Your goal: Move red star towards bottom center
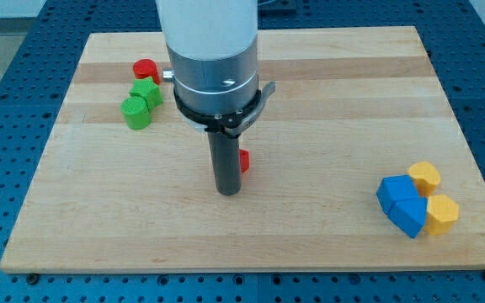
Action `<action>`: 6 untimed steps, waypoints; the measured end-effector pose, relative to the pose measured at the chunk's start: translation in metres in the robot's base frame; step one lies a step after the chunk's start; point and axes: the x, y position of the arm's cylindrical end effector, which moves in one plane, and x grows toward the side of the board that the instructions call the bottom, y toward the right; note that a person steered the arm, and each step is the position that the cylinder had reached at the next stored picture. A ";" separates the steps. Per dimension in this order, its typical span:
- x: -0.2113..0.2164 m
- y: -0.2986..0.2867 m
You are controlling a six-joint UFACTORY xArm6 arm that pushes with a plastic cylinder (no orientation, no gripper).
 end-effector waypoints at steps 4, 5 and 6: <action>-0.056 -0.068; -0.035 -0.028; -0.016 -0.010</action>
